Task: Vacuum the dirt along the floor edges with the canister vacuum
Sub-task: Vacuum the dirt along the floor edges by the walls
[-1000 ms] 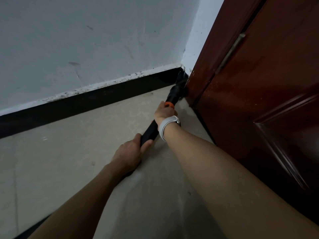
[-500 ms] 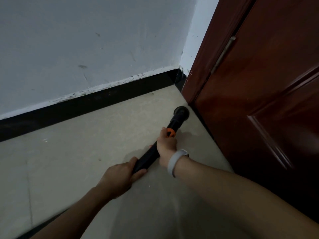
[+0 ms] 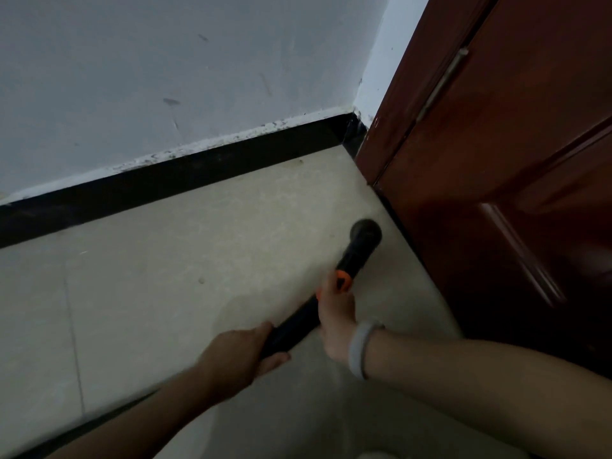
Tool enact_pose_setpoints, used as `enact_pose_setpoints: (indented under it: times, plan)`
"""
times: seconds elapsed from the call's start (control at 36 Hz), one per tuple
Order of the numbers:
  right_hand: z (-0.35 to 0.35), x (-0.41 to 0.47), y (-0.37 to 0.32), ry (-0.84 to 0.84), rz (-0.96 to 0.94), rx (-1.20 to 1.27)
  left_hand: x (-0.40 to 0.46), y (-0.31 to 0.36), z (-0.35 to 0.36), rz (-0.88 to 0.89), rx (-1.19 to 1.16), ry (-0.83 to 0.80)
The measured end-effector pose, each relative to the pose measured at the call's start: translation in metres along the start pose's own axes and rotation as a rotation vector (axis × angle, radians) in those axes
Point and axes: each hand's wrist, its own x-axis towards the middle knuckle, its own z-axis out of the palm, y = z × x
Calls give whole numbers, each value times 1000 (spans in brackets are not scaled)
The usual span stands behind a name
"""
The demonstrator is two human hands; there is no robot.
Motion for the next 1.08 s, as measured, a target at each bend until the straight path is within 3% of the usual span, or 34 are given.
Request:
enact_pose_setpoints:
  times: [0.08, 0.17, 0.39, 0.56, 0.69, 0.78, 0.89, 1.08]
  plan:
    - [-12, -4, 32, 31, 99, -14, -12, 2, 13, 37, -1, -90]
    - [-12, -10, 25, 38, 146, 36, -13, 3, 12, 41, 1, -70]
    - [46, -14, -37, -100, -18, -146, -15, -14, -14, -173, -53, 199]
    - [99, -31, -47, -288, -58, -227, -29, -41, -13, -341, -231, 216]
    - [149, 4, -54, -255, -156, -300, -24, -54, -33, -469, -306, 304]
    - [166, -2, -61, -336, -249, -288, -30, -59, -37, -497, -298, 337]
    - [176, -27, -53, -382, -143, -294, -52, -72, -29, -553, -270, 361]
    - [183, -102, -28, -663, -33, -286, -99, -92, 1, -604, -240, 273]
